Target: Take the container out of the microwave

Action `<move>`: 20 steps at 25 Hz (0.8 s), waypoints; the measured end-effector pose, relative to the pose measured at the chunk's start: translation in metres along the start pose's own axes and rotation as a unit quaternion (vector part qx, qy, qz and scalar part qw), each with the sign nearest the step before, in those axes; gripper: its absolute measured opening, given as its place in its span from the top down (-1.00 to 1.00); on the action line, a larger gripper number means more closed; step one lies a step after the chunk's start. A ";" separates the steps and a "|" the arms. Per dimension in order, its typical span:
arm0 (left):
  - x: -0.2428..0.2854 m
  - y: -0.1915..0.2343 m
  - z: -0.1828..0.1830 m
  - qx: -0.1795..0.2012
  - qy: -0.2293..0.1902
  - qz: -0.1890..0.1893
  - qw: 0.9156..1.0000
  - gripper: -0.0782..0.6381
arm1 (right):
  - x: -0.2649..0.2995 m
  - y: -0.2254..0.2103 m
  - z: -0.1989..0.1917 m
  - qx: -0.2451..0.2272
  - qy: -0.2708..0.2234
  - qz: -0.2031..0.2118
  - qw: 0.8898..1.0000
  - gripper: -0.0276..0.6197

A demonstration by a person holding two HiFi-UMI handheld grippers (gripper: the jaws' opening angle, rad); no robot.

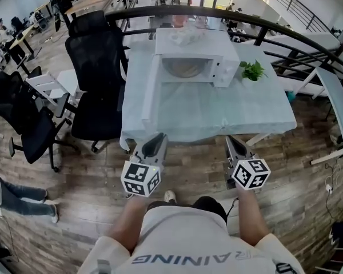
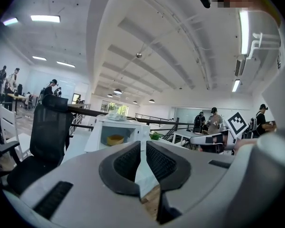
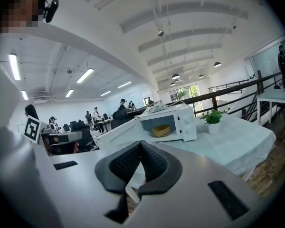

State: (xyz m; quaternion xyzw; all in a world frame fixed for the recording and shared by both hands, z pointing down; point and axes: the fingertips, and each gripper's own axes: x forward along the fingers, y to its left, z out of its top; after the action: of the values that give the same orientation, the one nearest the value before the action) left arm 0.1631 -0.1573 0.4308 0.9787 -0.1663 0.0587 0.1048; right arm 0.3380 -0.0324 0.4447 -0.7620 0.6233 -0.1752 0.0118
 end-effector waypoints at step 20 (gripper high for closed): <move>0.131 0.037 0.020 -0.041 -0.026 0.197 0.979 0.61 | 0.190 -0.103 0.062 -0.060 0.063 0.201 0.976 0.86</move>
State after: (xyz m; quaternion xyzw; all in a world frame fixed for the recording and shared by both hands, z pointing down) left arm 0.2747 -0.2372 0.4384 0.9229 -0.3606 0.0454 0.1270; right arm 0.4831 -0.2031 0.4586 -0.6081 0.7725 -0.1791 -0.0380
